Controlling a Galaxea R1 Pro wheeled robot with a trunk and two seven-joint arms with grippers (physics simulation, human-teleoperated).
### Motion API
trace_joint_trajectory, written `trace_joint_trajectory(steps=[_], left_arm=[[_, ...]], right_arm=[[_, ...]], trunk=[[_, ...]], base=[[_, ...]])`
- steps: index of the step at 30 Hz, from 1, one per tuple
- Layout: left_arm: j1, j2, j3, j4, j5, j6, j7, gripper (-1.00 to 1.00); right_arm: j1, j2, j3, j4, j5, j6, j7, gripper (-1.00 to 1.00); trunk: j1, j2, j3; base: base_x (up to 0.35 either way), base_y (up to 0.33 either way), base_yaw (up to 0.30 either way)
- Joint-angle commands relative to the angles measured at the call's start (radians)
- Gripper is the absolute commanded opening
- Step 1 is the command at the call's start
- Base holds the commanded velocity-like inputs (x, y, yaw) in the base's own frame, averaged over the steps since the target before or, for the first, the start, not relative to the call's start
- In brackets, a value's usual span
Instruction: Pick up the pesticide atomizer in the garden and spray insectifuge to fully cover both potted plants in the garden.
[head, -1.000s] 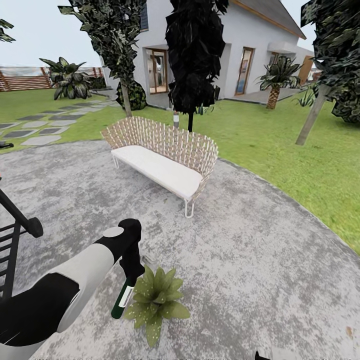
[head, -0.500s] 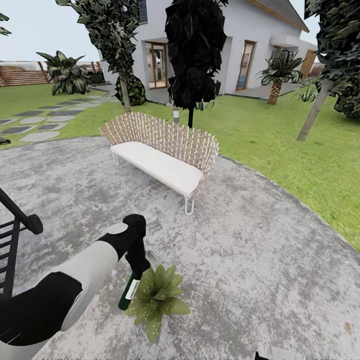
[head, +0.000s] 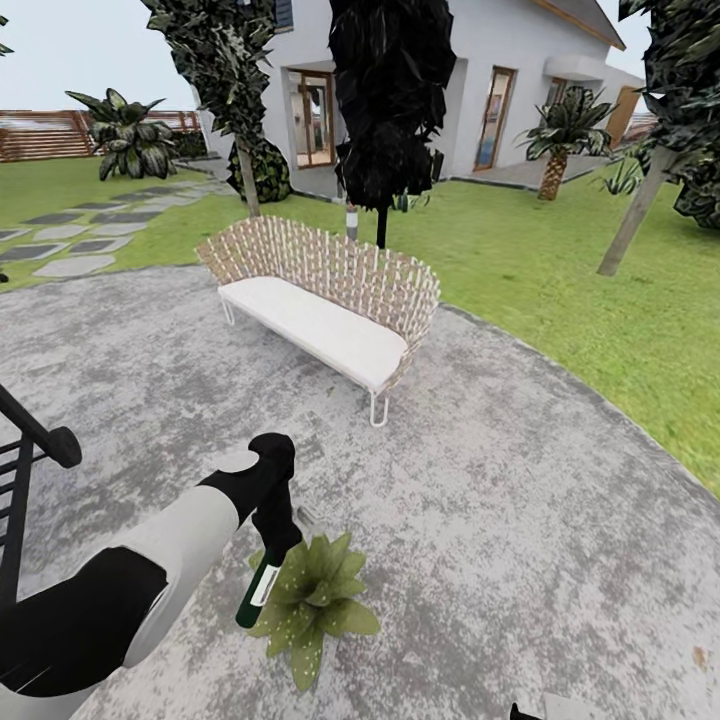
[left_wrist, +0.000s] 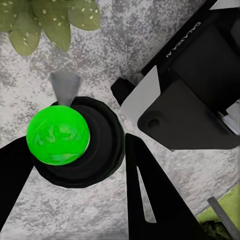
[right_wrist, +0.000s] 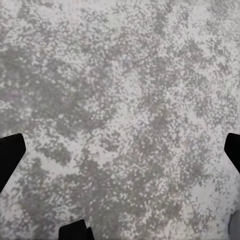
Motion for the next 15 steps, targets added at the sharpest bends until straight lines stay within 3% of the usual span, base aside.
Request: trace_joint_trajectory(steps=[1,8,15], left_arm=[[0.000,-0.001,-0.003,-0.001,-0.010,0.010,-0.010,-1.00],[0.004,-0.001,-0.003,-0.001,-0.012,0.010,-0.010,-1.00],[0.003,-0.001,-0.003,-0.001,-0.011,0.010,-0.010,-1.00]], right_arm=[[-0.001,0.000,-0.007,0.002,0.011,-0.003,-0.004,1.00],[-0.001,-0.001,-0.007,0.002,0.011,-0.004,-0.004,1.00],[0.000,0.000,-0.007,0.002,0.011,-0.004,-0.005,1.00]], trunk=[[0.000,0.000,-0.002],[0.000,0.000,-0.014],[0.000,0.000,-0.025]], base=[[0.055,0.000,0.000],[0.028,0.000,0.000],[0.228,0.000,0.000]])
